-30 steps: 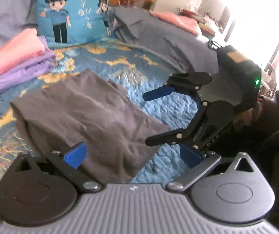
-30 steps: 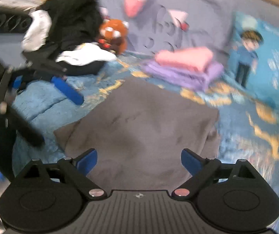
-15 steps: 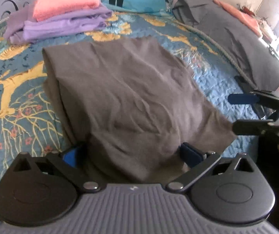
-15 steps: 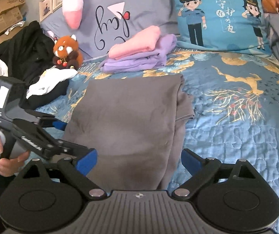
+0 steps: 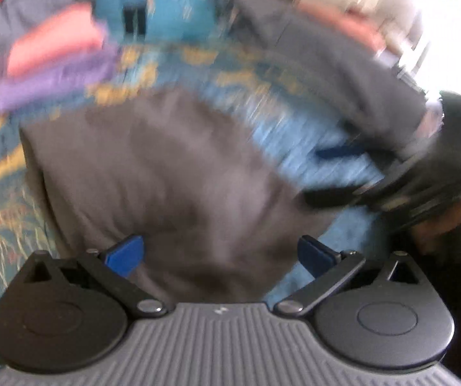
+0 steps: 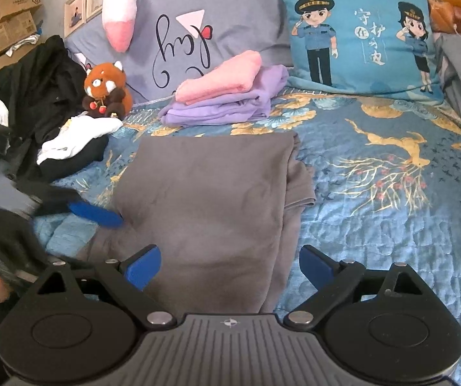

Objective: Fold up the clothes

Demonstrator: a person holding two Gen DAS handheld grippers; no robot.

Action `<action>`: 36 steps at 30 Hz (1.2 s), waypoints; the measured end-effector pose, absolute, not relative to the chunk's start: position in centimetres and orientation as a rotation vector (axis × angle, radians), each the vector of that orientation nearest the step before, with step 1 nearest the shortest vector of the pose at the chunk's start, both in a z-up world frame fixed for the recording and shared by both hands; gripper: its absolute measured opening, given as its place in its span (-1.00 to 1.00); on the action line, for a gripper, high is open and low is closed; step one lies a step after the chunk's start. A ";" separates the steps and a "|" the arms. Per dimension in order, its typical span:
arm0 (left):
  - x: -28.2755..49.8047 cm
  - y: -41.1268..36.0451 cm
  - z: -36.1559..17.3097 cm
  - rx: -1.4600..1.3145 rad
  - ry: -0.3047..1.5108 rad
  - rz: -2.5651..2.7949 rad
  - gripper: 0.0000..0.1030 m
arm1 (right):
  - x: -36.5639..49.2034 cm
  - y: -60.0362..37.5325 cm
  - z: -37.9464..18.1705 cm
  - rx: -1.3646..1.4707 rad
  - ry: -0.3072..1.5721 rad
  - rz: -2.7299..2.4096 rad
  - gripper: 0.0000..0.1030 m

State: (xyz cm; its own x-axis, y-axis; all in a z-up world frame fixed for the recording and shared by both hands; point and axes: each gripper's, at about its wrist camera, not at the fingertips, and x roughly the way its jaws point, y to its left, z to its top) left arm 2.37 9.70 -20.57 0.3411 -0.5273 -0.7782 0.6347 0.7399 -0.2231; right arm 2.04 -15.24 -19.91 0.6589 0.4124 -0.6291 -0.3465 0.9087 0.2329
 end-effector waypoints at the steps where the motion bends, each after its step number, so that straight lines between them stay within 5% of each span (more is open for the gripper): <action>1: 2.6 9.7 -21.4 0.148 0.958 -0.757 0.99 | 2.0 -15.1 -19.9 0.086 0.733 0.430 0.82; 7: 1.1 8.5 -22.8 0.280 0.877 -0.744 0.99 | 1.9 -14.6 -19.8 0.046 0.727 0.442 0.82; 20: -1.5 12.2 -17.5 -0.033 0.800 -0.433 0.99 | 0.7 -14.6 -19.2 0.034 0.706 0.355 0.92; 29: -6.0 18.6 -22.7 -0.964 0.994 -0.349 0.99 | -1.9 -17.9 -23.8 0.765 0.895 0.265 0.91; 36: -5.1 20.0 -28.2 -1.279 0.972 -0.233 0.99 | -1.2 -17.7 -25.4 0.980 0.829 0.224 1.00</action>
